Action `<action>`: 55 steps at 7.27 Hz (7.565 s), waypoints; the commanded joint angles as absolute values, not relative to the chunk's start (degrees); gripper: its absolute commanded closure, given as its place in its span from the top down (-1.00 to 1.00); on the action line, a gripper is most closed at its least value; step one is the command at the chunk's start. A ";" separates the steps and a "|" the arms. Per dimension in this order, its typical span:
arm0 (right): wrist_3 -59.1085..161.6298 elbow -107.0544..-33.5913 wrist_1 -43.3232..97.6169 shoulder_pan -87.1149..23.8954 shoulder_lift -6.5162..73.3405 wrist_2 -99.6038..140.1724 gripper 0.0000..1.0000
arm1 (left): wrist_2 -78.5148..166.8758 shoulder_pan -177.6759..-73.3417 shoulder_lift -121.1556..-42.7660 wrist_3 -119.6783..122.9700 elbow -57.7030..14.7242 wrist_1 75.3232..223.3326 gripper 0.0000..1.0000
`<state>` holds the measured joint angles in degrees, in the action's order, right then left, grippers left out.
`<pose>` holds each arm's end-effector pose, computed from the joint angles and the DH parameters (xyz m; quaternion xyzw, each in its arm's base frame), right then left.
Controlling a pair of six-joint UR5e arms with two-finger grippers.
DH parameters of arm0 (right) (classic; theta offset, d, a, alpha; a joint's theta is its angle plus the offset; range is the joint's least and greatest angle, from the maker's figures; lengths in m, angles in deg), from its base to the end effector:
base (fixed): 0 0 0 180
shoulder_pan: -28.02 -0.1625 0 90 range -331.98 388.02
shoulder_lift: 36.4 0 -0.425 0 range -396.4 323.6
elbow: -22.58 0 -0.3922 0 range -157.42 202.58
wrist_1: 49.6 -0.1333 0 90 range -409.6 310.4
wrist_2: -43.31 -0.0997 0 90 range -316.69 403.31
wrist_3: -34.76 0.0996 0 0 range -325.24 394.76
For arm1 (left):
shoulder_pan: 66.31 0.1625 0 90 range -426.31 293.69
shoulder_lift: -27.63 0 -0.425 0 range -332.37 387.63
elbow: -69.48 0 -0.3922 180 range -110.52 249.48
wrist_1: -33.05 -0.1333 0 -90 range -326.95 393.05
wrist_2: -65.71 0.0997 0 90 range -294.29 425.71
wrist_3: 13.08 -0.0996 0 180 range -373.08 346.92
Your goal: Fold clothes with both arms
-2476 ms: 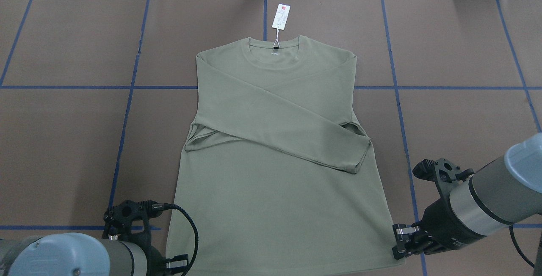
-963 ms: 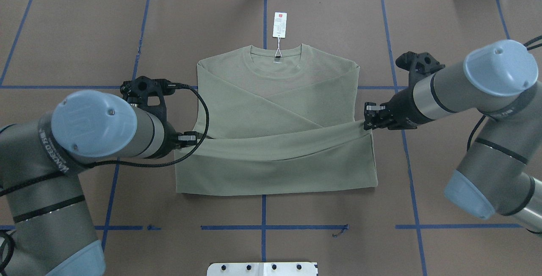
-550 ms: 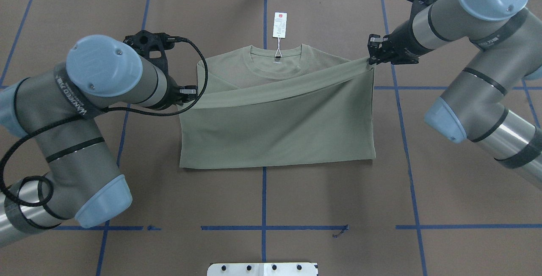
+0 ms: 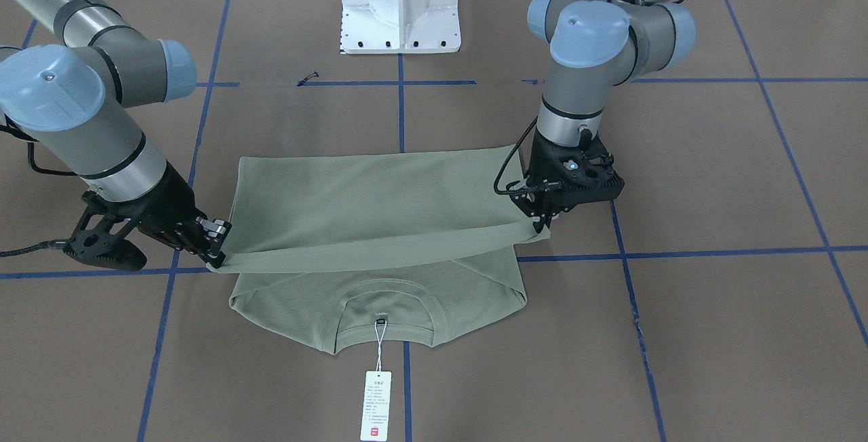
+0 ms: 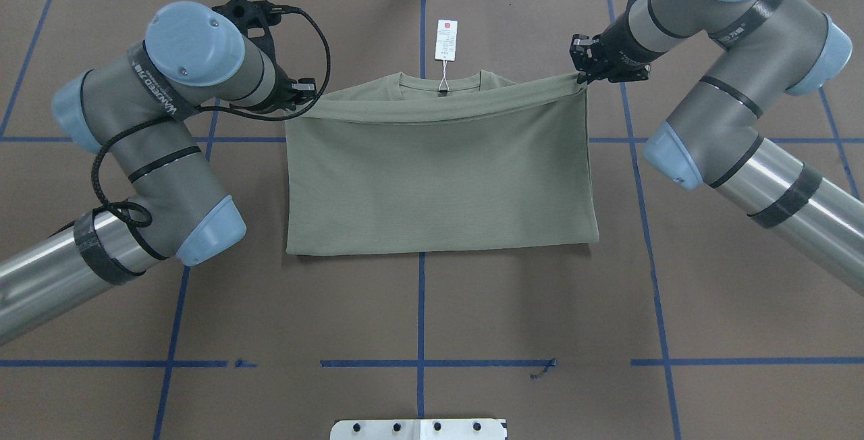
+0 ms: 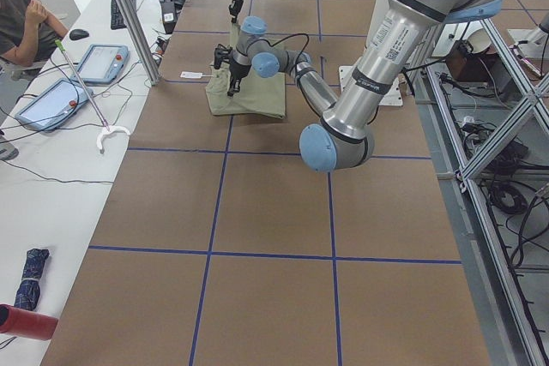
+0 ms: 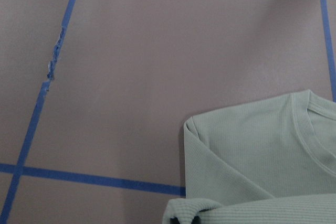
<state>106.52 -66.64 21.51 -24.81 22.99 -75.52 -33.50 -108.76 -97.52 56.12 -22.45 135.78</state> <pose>-0.3477 -0.5997 0.3158 0.0476 -0.4569 0.1643 0.8729 0.4351 -0.5570 0.2608 0.1581 0.3956 -0.1366 0.8943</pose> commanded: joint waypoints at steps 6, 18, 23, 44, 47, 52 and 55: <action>106.48 -59.51 21.33 -22.78 20.21 -73.15 -1.00 | -33.08 -110.00 -101.89 56.52 -8.77 144.32 -1.00; 111.81 -74.49 17.90 -16.04 32.83 -72.89 1.00 | -33.43 -110.08 -100.79 54.24 -13.72 143.80 1.00; 113.25 -77.86 17.81 -7.31 40.49 -68.84 1.00 | -33.60 -109.82 -100.25 54.33 -16.83 141.77 1.00; 132.93 -101.33 17.81 21.03 56.60 -71.65 1.00 | -33.69 -107.20 -96.65 54.33 -24.19 141.42 1.00; 132.67 -102.13 17.81 8.11 51.60 -71.66 1.00 | -39.49 -102.11 -93.13 61.23 -29.31 142.82 1.00; 132.58 -102.92 17.90 -0.37 46.14 -72.27 1.00 | -38.53 -91.12 -87.15 78.56 -28.87 157.41 0.98; 132.67 -102.75 17.90 -0.45 46.22 -72.27 1.00 | -35.45 -87.94 -88.03 79.64 -28.25 154.25 0.83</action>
<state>132.66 -102.75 17.90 -0.40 46.29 -72.27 -36.07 -88.87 -87.86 79.26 -28.41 155.12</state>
